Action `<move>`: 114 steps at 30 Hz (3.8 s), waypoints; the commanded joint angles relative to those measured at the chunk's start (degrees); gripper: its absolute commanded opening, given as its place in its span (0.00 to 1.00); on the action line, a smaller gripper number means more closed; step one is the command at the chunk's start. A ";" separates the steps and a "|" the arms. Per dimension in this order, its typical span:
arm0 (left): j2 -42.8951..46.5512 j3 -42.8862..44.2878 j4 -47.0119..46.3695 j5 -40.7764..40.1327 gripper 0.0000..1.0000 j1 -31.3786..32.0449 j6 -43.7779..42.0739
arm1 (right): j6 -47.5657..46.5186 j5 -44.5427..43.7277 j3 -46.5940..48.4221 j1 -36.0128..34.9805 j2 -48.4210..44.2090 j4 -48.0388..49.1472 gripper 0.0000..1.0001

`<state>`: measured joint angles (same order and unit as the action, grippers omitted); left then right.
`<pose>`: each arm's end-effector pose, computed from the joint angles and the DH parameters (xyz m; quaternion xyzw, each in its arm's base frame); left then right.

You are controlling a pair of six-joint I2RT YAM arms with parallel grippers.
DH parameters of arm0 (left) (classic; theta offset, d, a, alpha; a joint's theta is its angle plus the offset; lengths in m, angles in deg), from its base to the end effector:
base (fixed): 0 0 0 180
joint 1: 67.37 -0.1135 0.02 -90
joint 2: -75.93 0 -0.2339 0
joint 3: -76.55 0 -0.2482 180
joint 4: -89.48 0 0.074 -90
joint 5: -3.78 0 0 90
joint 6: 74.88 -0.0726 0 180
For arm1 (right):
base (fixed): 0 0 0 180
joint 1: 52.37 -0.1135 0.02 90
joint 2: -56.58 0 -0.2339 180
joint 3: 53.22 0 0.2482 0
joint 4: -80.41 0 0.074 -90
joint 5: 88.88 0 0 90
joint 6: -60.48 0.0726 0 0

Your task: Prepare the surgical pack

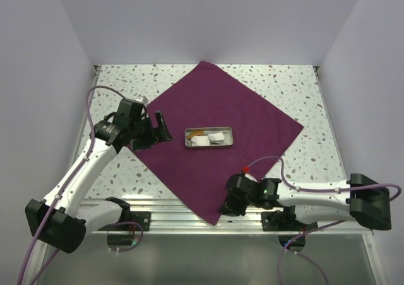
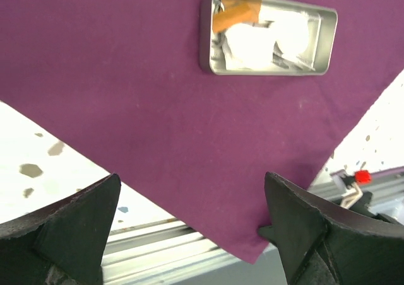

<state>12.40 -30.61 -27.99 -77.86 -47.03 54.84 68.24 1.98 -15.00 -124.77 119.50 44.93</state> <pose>0.2289 -0.0961 0.2462 -0.1366 0.9368 -0.2173 0.2378 0.0630 0.2023 0.0909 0.2102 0.9432 0.2570 0.0148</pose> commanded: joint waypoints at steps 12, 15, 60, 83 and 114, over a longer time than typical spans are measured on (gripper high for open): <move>-0.81 9.17 4.37 -8.18 1.00 0.67 -7.82 | -16.79 4.84 18.65 28.17 -2.28 -8.39 0.00; -1.42 9.35 4.20 -8.18 1.00 0.76 -8.26 | -26.45 9.50 29.09 34.77 8.24 -10.22 0.00; -26.12 19.46 0.95 -11.18 1.00 -3.55 -10.72 | -56.89 26.64 100.57 55.26 75.77 -19.90 0.00; -31.56 20.69 1.21 -10.73 1.00 -5.48 -12.39 | -62.77 24.45 110.43 56.67 78.95 -24.91 0.73; -41.67 14.80 -14.08 -17.33 0.81 -31.59 -23.82 | -75.69 19.89 65.43 56.41 39.66 -30.88 0.00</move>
<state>-28.82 -16.67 -34.59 -95.20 -77.83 33.99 -5.05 23.99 52.21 -68.40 164.83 14.77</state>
